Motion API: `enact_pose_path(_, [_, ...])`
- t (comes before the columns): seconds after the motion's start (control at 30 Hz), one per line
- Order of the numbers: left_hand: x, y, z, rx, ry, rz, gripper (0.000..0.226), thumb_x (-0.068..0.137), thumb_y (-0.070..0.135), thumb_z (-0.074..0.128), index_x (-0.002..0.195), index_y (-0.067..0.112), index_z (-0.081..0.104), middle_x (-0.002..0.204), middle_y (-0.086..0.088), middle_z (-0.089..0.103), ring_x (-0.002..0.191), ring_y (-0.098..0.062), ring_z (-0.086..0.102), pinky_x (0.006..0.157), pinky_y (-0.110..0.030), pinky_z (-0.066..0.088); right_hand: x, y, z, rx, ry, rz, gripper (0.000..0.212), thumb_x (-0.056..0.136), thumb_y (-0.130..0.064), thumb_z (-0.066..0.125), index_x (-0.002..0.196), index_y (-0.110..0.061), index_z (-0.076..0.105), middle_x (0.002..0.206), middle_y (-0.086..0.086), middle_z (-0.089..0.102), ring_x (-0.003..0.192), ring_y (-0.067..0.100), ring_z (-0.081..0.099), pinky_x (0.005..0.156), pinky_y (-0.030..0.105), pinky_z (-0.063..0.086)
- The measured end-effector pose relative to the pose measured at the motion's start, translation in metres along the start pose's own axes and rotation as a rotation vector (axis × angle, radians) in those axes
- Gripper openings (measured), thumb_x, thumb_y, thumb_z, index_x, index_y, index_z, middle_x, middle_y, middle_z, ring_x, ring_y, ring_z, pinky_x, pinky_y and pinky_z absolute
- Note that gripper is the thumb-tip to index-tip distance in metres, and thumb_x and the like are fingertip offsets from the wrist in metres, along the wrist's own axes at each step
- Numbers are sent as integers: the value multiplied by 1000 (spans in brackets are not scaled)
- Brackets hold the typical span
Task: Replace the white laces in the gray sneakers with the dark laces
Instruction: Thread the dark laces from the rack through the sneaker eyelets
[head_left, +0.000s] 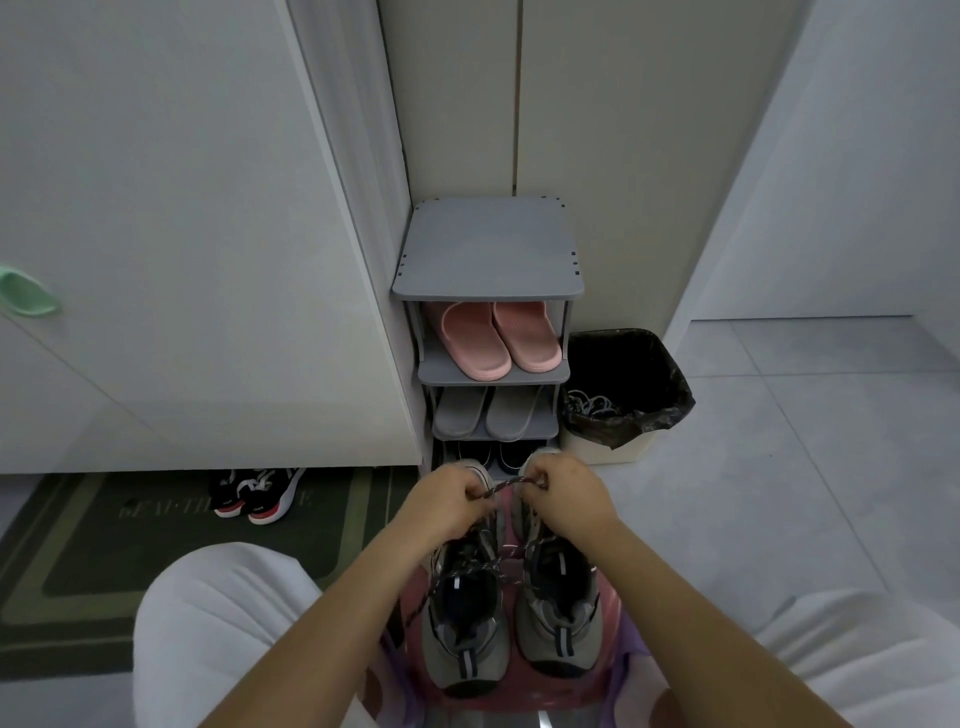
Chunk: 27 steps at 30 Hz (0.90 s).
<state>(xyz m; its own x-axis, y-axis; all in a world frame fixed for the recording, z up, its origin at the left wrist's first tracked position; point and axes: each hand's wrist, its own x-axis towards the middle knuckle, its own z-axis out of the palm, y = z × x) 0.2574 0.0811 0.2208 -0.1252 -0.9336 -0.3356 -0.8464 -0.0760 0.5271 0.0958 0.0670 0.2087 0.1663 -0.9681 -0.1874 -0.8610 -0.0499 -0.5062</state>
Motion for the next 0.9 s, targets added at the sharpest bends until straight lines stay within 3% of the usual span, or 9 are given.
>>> enact_pose_path(0.13, [-6, -9, -1, -19, -67, -31, 25, 91, 29, 59, 81, 8, 70, 66, 0, 56, 59, -9, 49, 55, -20, 36, 5, 2, -5, 154, 34, 83, 7, 83, -24, 61, 77, -26, 61, 92, 3, 62, 82, 19, 59, 69, 25, 43])
enact_pose_path(0.23, [-7, -10, 0, -61, -87, -37, 28, 90, 29, 61, 84, 3, 70, 72, -6, 59, 65, -14, 52, 62, -25, 41, 6, 3, -10, 228, 51, 85, 3, 83, -21, 63, 81, -21, 66, 72, -8, 56, 77, 15, 56, 69, 27, 46])
enact_pose_path(0.33, [-7, -5, 1, -205, -95, -43, 23, 88, 21, 64, 89, -1, 67, 66, -5, 57, 56, -11, 54, 54, -21, 42, 4, 3, -11, 245, 49, 67, 5, 84, -22, 64, 78, -22, 65, 65, -12, 53, 73, 13, 55, 68, 28, 46])
enact_pose_path(0.43, [-10, 6, 5, -338, -158, -73, 4, 87, 11, 63, 88, 7, 64, 69, 0, 62, 59, -5, 59, 50, -15, 46, 2, 5, -10, 274, 23, 77, 11, 83, -26, 66, 91, -20, 68, 76, -8, 60, 79, 13, 59, 75, 30, 50])
enact_pose_path(0.53, [-10, 14, 13, -558, -140, -125, 18, 87, 6, 64, 73, 16, 59, 68, -1, 62, 63, -8, 60, 57, -16, 51, -2, 7, -12, 330, 46, 73, 17, 83, -26, 66, 99, -19, 63, 80, -6, 62, 81, 12, 60, 74, 25, 48])
enact_pose_path(0.6, [-10, 17, 19, -721, -75, -173, 17, 86, 5, 65, 75, 16, 60, 69, -2, 62, 63, -9, 62, 56, -14, 52, -7, 12, -14, 346, 87, 67, 7, 85, -23, 65, 89, -18, 61, 78, -7, 59, 76, 10, 57, 65, 15, 42])
enact_pose_path(0.67, [-9, 19, 25, -811, -27, -217, 12, 86, 4, 66, 80, 13, 61, 71, -2, 63, 63, -7, 63, 55, -12, 52, -13, 18, -15, 292, 107, 55, 14, 85, -21, 64, 75, -21, 55, 75, -11, 53, 69, 4, 50, 59, 10, 36])
enact_pose_path(0.77, [-5, 21, 37, -813, -10, -256, 17, 86, -2, 63, 80, 14, 59, 74, -3, 62, 64, -7, 62, 56, -13, 52, -20, 32, -7, 209, 117, 6, 18, 81, -20, 69, 66, -24, 59, 90, -5, 53, 86, 8, 49, 78, 18, 40])
enact_pose_path(0.9, [2, 25, 49, -737, 16, -272, 25, 86, -3, 61, 75, 18, 54, 70, 0, 59, 57, -4, 60, 56, -17, 50, -28, 48, 6, 83, 54, 2, 9, 80, -20, 69, 78, -13, 75, 119, 4, 55, 113, 23, 49, 92, 25, 35])
